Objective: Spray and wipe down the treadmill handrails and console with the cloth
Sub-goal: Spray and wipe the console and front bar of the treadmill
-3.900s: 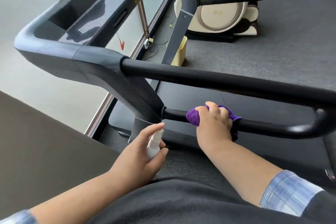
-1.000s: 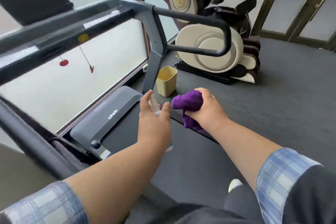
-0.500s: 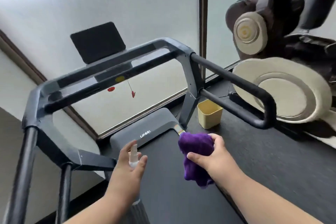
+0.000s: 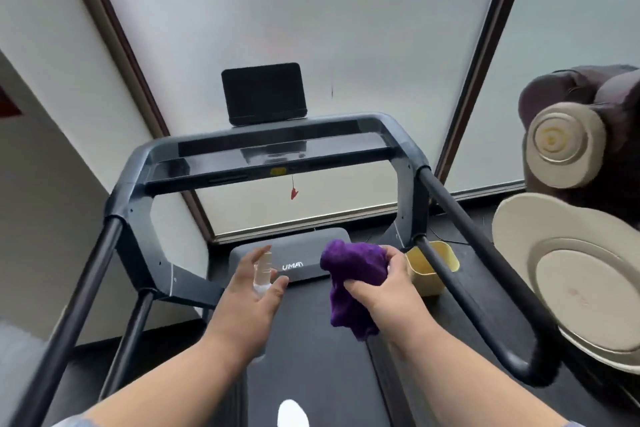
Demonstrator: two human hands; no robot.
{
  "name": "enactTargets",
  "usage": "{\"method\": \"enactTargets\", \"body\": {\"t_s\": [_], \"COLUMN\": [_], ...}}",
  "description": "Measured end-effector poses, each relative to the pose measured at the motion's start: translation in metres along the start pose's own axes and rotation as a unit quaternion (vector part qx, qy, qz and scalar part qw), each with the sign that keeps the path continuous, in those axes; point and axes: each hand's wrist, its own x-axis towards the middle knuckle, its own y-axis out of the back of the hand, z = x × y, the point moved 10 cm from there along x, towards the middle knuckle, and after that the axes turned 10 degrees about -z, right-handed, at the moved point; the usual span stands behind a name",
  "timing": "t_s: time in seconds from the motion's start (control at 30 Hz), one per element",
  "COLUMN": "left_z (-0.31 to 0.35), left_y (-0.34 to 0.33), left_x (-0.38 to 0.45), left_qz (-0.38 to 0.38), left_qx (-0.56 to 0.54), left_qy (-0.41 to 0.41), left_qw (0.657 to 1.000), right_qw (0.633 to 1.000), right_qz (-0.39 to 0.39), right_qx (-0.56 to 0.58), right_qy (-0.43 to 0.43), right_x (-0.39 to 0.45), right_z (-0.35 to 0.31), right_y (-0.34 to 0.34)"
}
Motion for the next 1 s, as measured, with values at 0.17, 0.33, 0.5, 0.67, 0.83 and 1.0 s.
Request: {"method": "enactTargets", "body": {"t_s": [0.17, 0.33, 0.5, 0.67, 0.83, 1.0], "left_z": [-0.026, -0.038, -0.04, -0.038, -0.027, -0.014], "left_y": [0.019, 0.043, 0.058, 0.043, 0.031, 0.034], "left_x": [0.067, 0.145, 0.21, 0.261, 0.329, 0.398], "left_qz": [-0.002, -0.024, -0.044, -0.077, -0.09, -0.074], "left_qx": [-0.001, 0.0, 0.004, -0.019, -0.03, 0.002], "left_qy": [0.017, 0.031, 0.04, 0.053, 0.054, 0.063], "left_qw": [1.0, 0.999, 0.998, 0.995, 0.994, 0.995], "right_qw": [1.0, 1.0, 1.0, 0.999, 0.996, 0.978], "right_qz": [0.007, -0.008, -0.013, -0.017, -0.026, -0.029], "right_qx": [-0.013, -0.021, 0.008, -0.023, -0.087, -0.186], "right_qy": [-0.001, -0.007, -0.01, -0.017, 0.007, 0.088], "right_x": [0.079, 0.16, 0.22, 0.269, 0.341, 0.429], "right_z": [-0.013, -0.038, -0.058, -0.069, -0.096, -0.147], "right_y": [-0.021, -0.032, -0.042, -0.036, -0.014, 0.019]}}
